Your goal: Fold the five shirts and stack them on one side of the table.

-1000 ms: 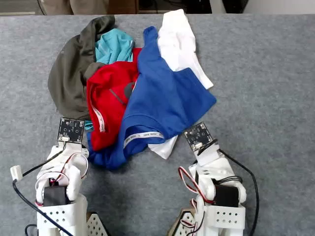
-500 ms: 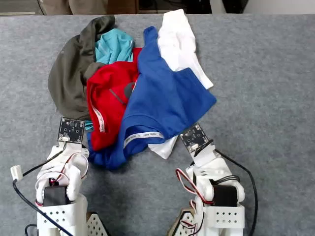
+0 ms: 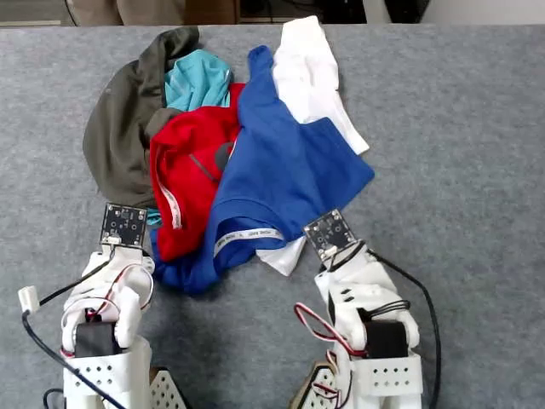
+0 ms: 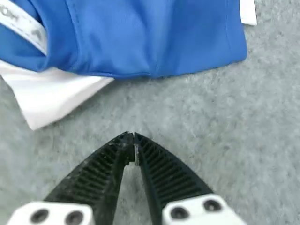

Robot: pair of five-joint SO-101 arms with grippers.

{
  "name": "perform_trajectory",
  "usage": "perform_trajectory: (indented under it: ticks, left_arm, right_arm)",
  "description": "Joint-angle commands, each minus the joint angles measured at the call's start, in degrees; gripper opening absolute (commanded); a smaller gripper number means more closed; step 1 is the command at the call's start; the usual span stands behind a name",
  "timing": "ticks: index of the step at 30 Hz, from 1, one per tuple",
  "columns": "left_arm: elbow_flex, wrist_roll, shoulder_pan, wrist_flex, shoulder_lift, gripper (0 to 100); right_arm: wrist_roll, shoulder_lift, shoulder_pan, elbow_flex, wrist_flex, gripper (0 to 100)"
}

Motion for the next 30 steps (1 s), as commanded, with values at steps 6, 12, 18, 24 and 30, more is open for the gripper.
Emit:
perform_trajectory:
  ticks: [6,12,18,24,30]
  left_arm:
    - [-24.26,0.09,-8.44,-0.79,-0.13,3]
    - [-36.92,5.01,-12.31,-0.7,2.15,3]
    - [-55.56,11.25,-17.05,5.19,19.91,3]
    - [-69.01,11.43,-20.4,21.54,35.82,3]
    - [-64.62,11.16,-24.09,27.34,35.03,3]
  right_arm:
    - [-10.64,1.98,-1.01,-21.93,0.09,1.3]
    - [-16.53,26.07,-5.32,-49.89,7.21,1.3]
    - [-24.44,54.11,-20.44,-81.45,15.38,1.3]
    - [-26.73,78.9,-28.26,-98.86,15.47,13.3]
    - [-34.37,101.41,-33.01,-107.91,15.56,37.5]
